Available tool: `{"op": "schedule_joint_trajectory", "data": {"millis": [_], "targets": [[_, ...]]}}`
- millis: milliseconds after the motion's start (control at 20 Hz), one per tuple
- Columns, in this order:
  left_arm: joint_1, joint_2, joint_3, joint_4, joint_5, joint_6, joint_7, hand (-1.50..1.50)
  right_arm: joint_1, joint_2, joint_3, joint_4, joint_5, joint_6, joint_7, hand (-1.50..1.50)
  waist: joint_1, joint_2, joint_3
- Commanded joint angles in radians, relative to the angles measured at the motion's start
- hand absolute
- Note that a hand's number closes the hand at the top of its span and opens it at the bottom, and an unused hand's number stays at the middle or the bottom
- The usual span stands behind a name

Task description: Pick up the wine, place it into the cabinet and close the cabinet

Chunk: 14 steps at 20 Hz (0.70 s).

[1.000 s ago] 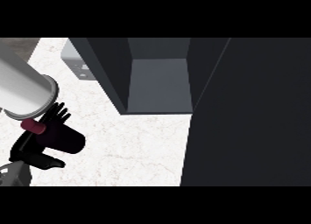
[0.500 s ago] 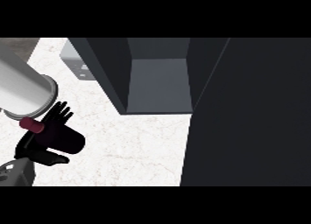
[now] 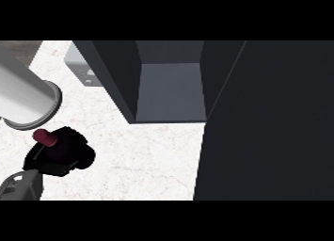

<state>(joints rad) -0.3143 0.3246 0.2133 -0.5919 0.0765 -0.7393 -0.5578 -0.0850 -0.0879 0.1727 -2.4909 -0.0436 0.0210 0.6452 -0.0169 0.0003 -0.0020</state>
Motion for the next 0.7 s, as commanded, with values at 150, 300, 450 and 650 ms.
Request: {"op": "schedule_joint_trajectory", "data": {"millis": [150,300,450,650], "targets": [[0.038,-0.011,-0.117,-0.103,-0.121,-0.018,-0.250,1.50,0.052,-0.014,-0.020,-0.084,-0.041,0.018,0.011,-1.50,-0.001,-0.001,0.000],[0.046,-0.063,-0.050,-0.143,-0.067,0.208,-0.178,1.50,-0.001,0.014,0.024,-0.106,0.012,-0.039,0.080,-1.50,0.015,-0.004,0.001],[0.118,-0.115,0.021,-0.194,-0.007,0.372,-0.134,1.50,0.071,0.003,0.013,-0.094,0.005,-0.006,-0.002,-1.50,0.022,-0.009,0.004],[0.161,-0.137,0.023,-0.323,0.028,0.396,-0.111,1.50,-0.026,-0.035,-0.103,-0.087,-0.096,-0.011,0.069,-1.50,0.024,-0.004,0.003]]}}
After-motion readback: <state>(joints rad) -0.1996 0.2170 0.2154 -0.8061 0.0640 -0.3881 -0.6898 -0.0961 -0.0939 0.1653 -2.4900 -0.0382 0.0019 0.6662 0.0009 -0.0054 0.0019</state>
